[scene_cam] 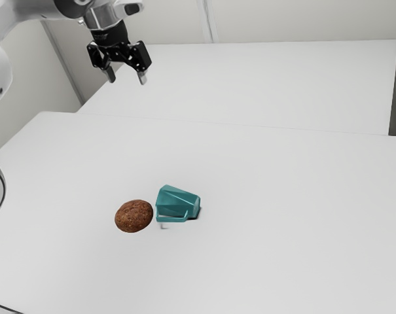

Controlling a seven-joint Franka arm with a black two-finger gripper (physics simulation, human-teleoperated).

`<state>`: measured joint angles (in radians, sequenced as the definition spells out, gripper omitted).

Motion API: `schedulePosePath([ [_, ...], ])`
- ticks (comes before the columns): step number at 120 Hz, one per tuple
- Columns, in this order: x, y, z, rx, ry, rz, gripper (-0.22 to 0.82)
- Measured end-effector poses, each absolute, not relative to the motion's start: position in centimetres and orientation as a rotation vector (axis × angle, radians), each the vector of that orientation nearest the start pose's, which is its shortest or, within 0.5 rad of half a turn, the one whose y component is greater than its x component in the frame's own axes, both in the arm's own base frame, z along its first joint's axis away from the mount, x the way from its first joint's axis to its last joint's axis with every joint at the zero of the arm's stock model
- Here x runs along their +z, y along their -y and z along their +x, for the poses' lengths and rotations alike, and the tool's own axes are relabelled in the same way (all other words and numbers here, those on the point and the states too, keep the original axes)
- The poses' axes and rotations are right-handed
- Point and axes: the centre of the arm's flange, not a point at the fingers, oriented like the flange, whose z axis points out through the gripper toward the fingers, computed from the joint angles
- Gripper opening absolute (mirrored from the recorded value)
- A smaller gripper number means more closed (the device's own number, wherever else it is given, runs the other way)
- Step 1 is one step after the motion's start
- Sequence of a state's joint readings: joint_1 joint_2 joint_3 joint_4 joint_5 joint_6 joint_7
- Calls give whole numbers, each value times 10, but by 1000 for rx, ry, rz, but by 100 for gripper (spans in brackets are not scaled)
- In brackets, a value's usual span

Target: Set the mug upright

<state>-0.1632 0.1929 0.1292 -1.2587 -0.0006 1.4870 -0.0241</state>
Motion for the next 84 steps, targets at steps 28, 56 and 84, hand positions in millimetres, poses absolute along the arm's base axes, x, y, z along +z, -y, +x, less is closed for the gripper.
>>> schedulePosePath([
  [28, 563, -6, 591, 144, 117, -3342, 60],
  [56, 429, -57, 554, 319, 552, -3783, 60],
  [84, 363, -58, 533, 218, 660, -3972, 60],
])
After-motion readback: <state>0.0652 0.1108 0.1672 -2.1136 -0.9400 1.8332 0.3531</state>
